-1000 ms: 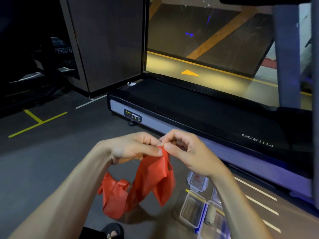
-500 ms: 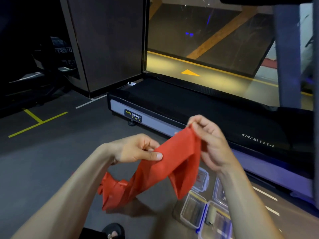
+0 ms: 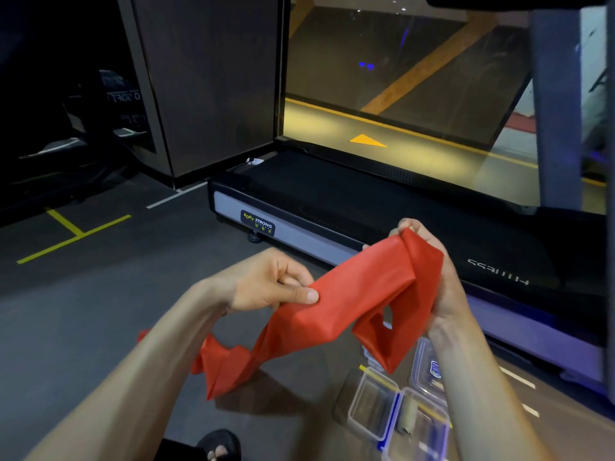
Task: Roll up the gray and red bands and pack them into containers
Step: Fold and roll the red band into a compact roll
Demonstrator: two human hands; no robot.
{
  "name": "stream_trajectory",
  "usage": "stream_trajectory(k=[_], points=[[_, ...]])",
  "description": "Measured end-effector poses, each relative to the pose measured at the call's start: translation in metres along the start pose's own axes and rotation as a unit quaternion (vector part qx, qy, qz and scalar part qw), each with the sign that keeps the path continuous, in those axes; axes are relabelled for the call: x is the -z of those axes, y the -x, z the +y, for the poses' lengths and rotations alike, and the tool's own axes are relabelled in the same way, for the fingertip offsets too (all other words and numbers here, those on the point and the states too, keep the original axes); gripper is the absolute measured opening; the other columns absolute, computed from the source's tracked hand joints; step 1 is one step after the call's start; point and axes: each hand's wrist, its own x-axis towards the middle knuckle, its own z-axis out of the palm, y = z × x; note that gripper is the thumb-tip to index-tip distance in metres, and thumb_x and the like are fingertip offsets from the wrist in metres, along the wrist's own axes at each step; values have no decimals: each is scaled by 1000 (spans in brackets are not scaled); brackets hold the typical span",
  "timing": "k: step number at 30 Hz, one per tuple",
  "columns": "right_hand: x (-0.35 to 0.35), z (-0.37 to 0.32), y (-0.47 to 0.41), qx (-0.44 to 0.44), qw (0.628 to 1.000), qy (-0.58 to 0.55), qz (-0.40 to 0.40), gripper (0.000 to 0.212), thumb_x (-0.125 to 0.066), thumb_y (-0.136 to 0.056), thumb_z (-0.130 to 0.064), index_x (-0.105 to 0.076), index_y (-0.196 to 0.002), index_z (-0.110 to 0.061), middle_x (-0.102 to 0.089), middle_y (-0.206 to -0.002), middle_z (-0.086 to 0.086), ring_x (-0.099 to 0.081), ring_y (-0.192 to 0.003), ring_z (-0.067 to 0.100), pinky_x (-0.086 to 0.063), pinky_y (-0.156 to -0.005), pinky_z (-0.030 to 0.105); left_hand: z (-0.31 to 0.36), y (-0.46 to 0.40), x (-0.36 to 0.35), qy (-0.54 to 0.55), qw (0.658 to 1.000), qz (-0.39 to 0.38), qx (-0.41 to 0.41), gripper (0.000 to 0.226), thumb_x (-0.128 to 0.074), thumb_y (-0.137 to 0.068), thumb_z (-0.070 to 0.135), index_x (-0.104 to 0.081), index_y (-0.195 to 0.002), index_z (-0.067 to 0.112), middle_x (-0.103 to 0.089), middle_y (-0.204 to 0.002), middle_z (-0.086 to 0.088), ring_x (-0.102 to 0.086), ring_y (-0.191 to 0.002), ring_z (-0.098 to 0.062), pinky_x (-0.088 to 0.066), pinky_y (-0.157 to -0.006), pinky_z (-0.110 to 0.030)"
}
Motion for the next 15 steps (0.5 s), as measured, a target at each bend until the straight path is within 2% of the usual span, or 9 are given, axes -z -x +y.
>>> stream_trajectory(k=[2,5,9,11,12,15], points=[[2,0,0,-6,1000,5,5,11,-71,-88,-21,-60,-88,-21,-60,-75,-3,-56,-62,14,-42,-88,44,-1,1,0,0,1000,-2,-2,23,-75,-89,31,-74,-89,8,-49,-70,-12,-37,-70,-22,-37,-62,-24],[1,-1,-1,-8,1000,24,2,39,-94,-63,-35,-64,-84,-22,-62,-75,-2,-58,-66,18,-46,-82,41,-1,0,-1,-8,1000,1,-2,21,-76,-90,30,-75,-90,9,-50,-68,-11,-38,-69,-20,-39,-63,-25],[2,-2,0,-4,999,41,4,50,-99,-52,-41,-66,-84,-23,-62,-75,-3,-53,-74,23,-48,-69,34,0,-1,-1,-18,1000,9,8,16,-77,-88,33,-78,-89,17,-60,-69,-4,-50,-68,-10,-46,-64,-23],[4,-2,-1,-8,999,35,15,46,-98,-55,-38,-66,-84,-23,-61,-76,-3,-53,-70,20,-48,-67,33,2,0,-1,-13,1000,10,15,14,-77,-87,33,-80,-89,19,-67,-71,0,-56,-71,-6,-48,-66,-22],[5,-1,-1,-10,999,33,18,39,-95,-63,-36,-65,-85,-23,-60,-77,-2,-53,-68,18,-47,-69,34,2,0,-1,-7,1000,10,16,15,-77,-87,33,-80,-91,18,-69,-74,-1,-57,-72,-7,-49,-66,-22],[8,0,-1,-10,999,31,31,4,-69,-90,-23,-65,-87,-23,-60,-78,-2,-52,-69,18,-44,-70,34,2,1,-2,0,1000,12,15,14,-76,-88,32,-81,-91,20,-66,-74,-3,-56,-73,-7,-49,-66,-21]])
